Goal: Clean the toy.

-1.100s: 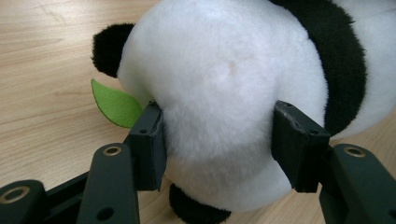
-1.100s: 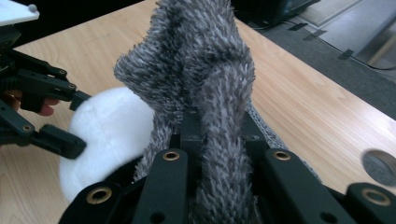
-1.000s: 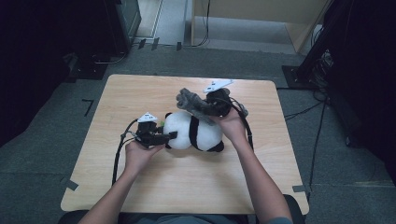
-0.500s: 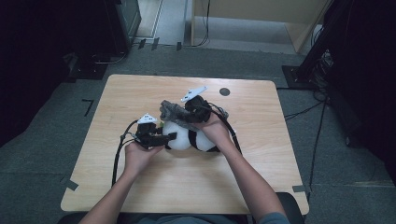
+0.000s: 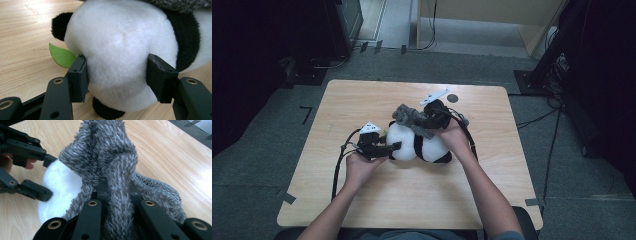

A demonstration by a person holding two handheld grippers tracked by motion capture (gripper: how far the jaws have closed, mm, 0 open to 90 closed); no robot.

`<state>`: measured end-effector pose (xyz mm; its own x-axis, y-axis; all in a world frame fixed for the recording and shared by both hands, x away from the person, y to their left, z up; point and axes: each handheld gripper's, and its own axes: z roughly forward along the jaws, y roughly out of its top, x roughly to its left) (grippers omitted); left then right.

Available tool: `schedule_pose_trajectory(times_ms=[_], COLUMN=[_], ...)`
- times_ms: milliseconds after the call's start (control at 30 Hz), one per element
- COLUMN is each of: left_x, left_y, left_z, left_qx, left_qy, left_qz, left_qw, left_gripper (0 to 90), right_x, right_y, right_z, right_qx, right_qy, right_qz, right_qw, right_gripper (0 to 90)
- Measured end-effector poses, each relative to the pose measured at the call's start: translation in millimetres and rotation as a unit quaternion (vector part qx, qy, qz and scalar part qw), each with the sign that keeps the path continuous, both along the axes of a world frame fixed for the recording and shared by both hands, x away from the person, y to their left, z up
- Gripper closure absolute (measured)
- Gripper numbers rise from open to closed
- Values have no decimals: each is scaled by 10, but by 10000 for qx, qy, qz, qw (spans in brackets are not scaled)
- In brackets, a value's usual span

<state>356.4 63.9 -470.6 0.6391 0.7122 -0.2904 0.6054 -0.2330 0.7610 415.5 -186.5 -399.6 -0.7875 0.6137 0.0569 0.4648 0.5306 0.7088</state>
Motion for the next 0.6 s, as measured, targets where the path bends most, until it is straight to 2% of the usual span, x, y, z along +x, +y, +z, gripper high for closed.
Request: schedule_pose_trajectory(times_ms=[167, 533, 600], left_x=[1, 10, 8], left_y=[5, 11, 17], left_z=[-3, -4, -8], left_qx=[-19, -75, -76], left_qy=[11, 49, 67], left_qz=[-7, -28, -19], left_qw=[10000, 10000, 9999], left_gripper=[403, 404, 403], right_x=[7, 4, 8], right_y=[-138, -565, -646], right_z=[32, 42, 48], right_qx=[60, 413, 496], right_qy=[-29, -104, -33], right_qz=[-123, -396, -452], right_qw=[9999, 9983, 9977], right_gripper=[799, 797, 798])
